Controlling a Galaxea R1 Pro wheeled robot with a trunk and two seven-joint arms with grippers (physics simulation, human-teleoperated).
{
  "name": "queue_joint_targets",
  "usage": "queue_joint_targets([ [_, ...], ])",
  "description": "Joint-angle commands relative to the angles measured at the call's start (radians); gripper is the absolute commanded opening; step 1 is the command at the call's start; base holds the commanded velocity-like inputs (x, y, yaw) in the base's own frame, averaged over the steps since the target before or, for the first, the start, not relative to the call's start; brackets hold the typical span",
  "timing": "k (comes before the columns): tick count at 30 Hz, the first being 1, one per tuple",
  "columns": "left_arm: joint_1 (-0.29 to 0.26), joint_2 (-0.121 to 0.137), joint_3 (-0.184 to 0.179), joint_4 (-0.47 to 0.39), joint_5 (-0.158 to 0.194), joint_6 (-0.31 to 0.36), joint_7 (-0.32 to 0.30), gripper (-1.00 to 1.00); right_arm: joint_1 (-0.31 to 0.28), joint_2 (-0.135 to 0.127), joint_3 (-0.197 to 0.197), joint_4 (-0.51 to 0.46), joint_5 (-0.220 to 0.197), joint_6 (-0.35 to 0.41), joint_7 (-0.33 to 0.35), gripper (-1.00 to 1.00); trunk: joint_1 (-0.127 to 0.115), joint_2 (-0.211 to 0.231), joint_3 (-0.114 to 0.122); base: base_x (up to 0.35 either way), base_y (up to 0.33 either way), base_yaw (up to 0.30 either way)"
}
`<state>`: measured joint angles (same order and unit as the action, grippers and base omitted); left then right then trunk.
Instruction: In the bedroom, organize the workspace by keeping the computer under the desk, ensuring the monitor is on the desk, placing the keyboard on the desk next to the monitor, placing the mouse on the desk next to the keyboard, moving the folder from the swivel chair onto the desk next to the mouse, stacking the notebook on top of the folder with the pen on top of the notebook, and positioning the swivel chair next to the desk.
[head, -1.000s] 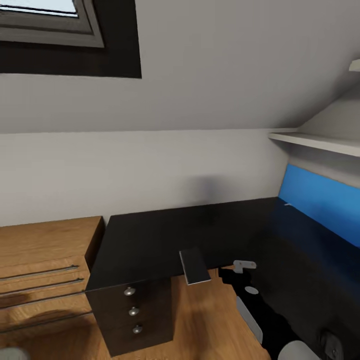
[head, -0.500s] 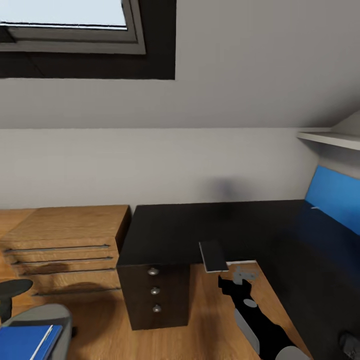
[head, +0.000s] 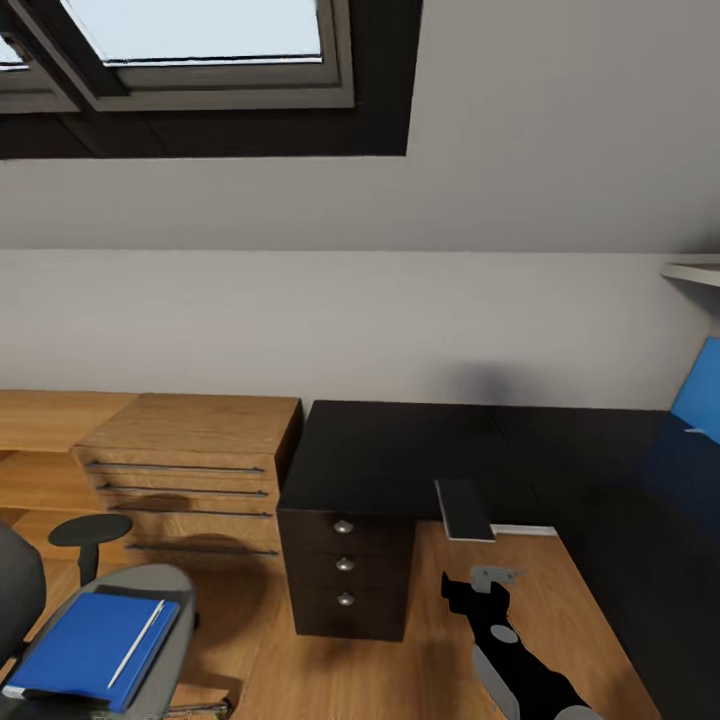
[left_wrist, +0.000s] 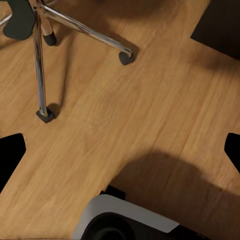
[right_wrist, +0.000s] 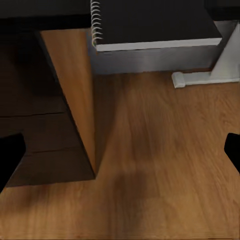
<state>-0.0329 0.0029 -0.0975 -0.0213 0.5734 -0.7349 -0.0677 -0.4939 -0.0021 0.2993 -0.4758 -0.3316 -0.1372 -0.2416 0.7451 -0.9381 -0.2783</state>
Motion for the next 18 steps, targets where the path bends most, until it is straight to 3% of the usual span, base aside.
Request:
queue_joint_targets([
  [1, -0.001, 0.000, -0.007, 0.001, 0.011, -0.003, -0.006, 1.00, -0.001, -0.001, 0.009, 0.011, -0.010, -0.007, -0.007, 1.00, 0.000, -0.001, -0.002, -0.009, 0.000, 0.257],
  [9, -0.001, 0.000, -0.007, 0.001, 0.011, -0.003, -0.005, 1.00, 0.000, 0.020, 0.009, 0.132, -0.014, -0.047, -0.006, 1.00, 0.000, -0.001, -0.008, -0.003, 0.000, 0.255],
  [18, -0.001, 0.000, -0.004, 0.001, 0.016, -0.003, -0.002, 1.00, -0.001, 0.048, 0.008, 0.269, -0.016, -0.212, -0.005, 1.00, 0.000, -0.001, -0.018, 0.000, 0.000, 0.220],
])
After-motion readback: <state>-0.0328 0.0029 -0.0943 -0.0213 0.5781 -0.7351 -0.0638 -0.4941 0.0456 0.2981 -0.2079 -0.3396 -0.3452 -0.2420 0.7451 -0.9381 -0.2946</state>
